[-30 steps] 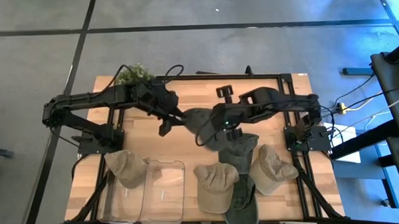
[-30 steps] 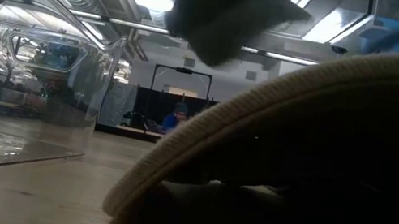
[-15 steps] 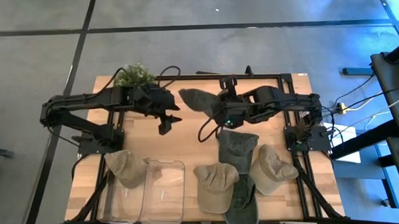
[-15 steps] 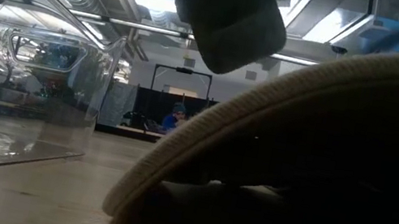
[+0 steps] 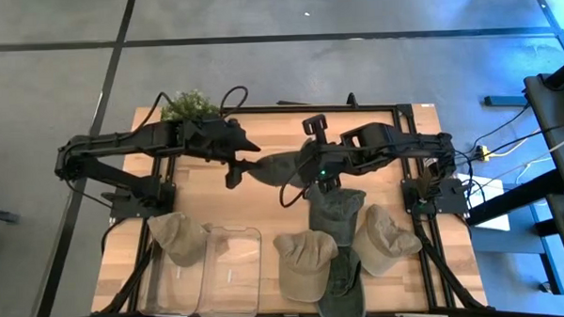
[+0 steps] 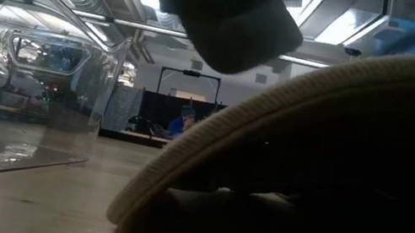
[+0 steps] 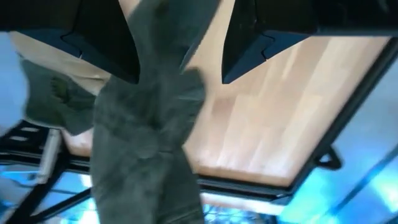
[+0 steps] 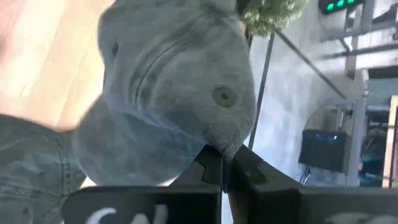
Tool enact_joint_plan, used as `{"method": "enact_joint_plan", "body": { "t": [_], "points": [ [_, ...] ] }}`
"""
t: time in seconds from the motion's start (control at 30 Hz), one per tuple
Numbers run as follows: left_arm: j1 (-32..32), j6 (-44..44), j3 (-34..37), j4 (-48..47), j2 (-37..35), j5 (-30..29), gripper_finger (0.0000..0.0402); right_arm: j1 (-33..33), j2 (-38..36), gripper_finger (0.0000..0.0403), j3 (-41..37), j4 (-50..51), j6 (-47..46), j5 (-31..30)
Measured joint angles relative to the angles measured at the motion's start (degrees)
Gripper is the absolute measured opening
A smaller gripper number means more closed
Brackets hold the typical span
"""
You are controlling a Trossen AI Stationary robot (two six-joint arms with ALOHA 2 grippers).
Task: Pick & Place hat
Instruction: Put the top black cap into the right transparent bin
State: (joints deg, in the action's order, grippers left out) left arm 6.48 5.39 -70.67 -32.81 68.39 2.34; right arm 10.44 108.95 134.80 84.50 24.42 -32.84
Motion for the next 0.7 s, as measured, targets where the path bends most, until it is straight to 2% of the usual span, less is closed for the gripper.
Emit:
{"method": "enact_joint_plan", "body": {
  "t": [0.2, 0.43, 0.7],
  "points": [
    [0.0, -0.2, 0.0, 1.8, 1.0, 6.7, 0.0218, 0.0, 0.0, 0.0006, 0.0, -3.1, 2.6, 0.0],
    [0.0, 0.5, 0.0, 3.5, 1.0, 9.4, 0.021, 0.0, 0.0, 0.0006, 0.0, -3.7, 2.9, 0.0],
    [0.0, 2.0, 0.0, 6.6, 1.0, 9.6, 0.0192, 0.0, 0.0, 0.0006, 0.0, -4.2, 2.9, 0.5]
  ]
}}
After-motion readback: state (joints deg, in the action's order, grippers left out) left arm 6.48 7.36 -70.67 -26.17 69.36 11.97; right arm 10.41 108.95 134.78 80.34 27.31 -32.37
